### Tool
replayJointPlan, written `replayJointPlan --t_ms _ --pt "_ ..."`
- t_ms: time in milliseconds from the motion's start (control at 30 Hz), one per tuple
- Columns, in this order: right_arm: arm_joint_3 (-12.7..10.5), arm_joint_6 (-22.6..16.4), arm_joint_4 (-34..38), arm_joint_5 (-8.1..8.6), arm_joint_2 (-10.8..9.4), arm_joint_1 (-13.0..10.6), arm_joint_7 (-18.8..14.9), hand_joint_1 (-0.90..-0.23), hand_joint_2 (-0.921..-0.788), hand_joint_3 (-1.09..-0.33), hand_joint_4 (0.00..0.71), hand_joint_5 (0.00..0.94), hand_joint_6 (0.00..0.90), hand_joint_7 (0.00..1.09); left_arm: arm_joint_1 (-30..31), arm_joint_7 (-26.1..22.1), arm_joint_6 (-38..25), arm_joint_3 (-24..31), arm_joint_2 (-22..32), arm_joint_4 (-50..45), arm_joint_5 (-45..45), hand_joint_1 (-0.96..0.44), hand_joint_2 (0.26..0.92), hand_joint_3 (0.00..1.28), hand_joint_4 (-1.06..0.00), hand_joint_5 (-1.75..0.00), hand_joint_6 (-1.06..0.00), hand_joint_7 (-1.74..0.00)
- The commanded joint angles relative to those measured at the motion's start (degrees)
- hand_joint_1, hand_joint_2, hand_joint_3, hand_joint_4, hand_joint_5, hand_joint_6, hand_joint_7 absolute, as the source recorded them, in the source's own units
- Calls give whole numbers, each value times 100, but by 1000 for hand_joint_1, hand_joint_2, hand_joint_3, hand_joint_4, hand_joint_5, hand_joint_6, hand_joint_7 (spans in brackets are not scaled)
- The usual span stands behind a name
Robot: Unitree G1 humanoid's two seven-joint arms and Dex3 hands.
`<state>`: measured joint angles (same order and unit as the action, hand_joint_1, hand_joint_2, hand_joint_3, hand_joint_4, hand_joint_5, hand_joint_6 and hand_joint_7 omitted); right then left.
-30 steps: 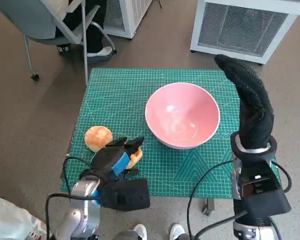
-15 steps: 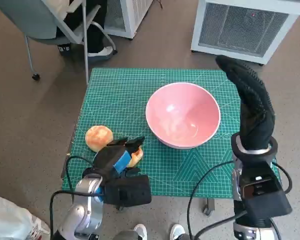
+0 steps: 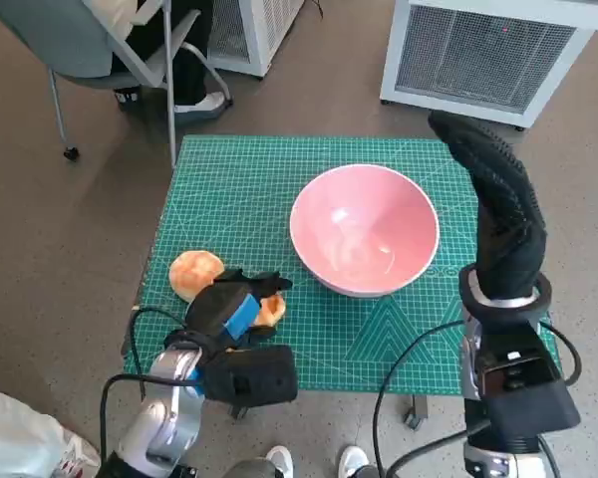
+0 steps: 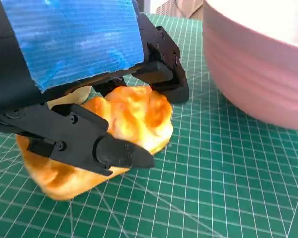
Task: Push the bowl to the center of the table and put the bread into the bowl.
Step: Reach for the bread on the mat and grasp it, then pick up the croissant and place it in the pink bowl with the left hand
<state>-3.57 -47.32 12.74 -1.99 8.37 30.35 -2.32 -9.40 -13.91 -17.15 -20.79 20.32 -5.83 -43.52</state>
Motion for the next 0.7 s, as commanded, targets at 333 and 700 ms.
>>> replayJointPlan --t_ms 333,700 --pt "23 18 62 219 3 -152 -114 -397 -921 -542 418 1 37 895 322 -49 192 683 124 -1186 584 4 921 110 -697 -1218 -528 -1196" --pt "-14 32 53 219 11 -188 -114 -396 -921 -544 418 1 34 896 6 71 175 1336 -3 -2367 798 5 920 46 -764 -1146 -610 -1113"
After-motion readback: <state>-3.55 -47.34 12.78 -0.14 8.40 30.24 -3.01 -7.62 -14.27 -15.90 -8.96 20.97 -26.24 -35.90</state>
